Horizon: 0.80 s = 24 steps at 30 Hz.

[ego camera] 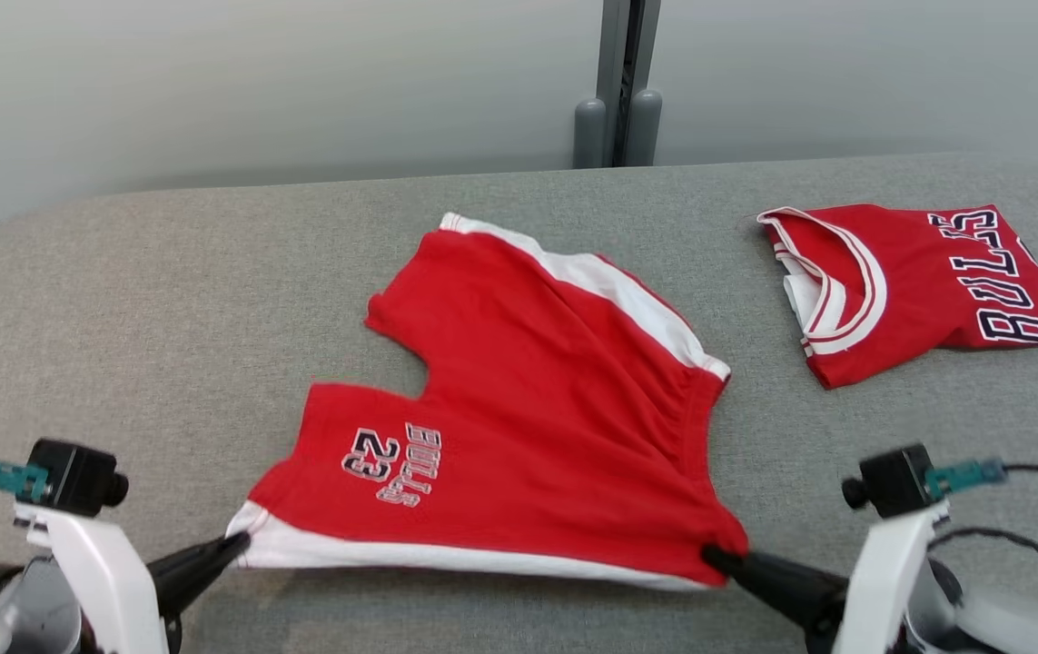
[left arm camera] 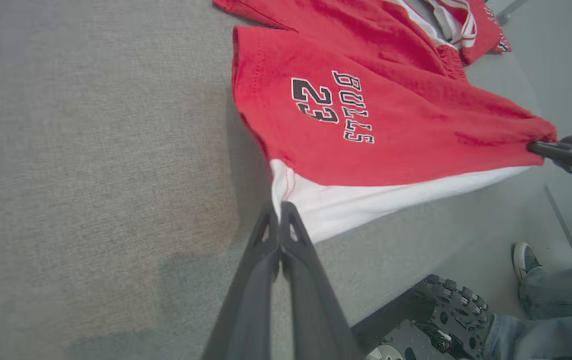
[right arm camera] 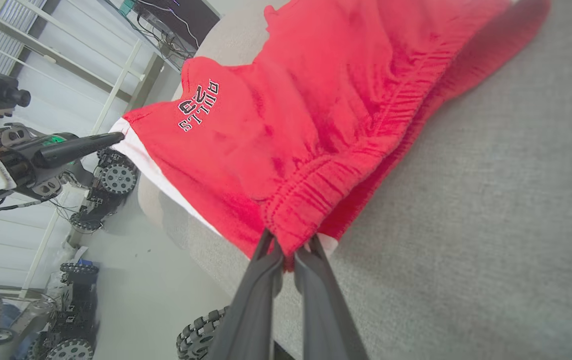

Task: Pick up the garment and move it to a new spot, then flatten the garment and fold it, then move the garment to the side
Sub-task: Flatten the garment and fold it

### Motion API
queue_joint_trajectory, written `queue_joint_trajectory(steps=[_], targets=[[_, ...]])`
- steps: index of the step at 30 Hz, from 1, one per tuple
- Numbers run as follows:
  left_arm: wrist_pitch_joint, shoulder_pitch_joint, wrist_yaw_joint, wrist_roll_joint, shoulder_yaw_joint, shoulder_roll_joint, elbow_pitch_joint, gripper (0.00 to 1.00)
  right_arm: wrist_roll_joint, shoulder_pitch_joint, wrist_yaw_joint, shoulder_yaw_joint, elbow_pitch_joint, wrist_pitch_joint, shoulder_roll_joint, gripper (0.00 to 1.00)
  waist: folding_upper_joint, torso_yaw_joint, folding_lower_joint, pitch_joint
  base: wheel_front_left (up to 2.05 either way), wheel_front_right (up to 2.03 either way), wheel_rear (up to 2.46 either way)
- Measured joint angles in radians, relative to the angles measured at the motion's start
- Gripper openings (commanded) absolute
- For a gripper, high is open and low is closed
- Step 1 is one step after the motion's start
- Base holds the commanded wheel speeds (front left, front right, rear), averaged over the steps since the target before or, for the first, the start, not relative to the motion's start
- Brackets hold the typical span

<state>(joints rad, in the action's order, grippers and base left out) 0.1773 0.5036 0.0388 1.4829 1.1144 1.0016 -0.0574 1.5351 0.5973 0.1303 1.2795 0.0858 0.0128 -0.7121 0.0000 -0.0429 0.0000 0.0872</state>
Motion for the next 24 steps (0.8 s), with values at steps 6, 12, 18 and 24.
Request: queue_joint_trajectory(steps=[6, 12, 18, 24], targets=[[-0.028, -0.049, 0.052, 0.007, -0.001, 0.069, -0.110, 0.00, 0.011, -0.053, 0.000, 0.000, -0.047, 0.000, -0.050, 0.00, 0.0000, -0.002, 0.0000, 0.008, 0.00, 0.00, 0.00], [-0.071, -0.048, 0.094, -0.006, -0.027, 0.097, -0.182, 0.00, 0.013, -0.057, 0.000, -0.006, -0.095, -0.003, -0.059, 0.00, 0.0000, -0.015, 0.0000, 0.019, 0.00, 0.00, 0.00], [-0.054, -0.001, 0.085, 0.003, -0.059, 0.091, -0.183, 0.00, 0.010, -0.030, 0.000, -0.027, -0.095, -0.003, -0.038, 0.00, 0.0000, -0.039, 0.0000, 0.044, 0.00, 0.00, 0.00], [0.042, 0.119, 0.054, 0.018, -0.105, 0.094, -0.134, 0.00, 0.056, 0.022, 0.000, -0.090, -0.102, 0.007, -0.010, 0.00, 0.0000, -0.066, 0.0000, 0.111, 0.00, 0.00, 0.00]])
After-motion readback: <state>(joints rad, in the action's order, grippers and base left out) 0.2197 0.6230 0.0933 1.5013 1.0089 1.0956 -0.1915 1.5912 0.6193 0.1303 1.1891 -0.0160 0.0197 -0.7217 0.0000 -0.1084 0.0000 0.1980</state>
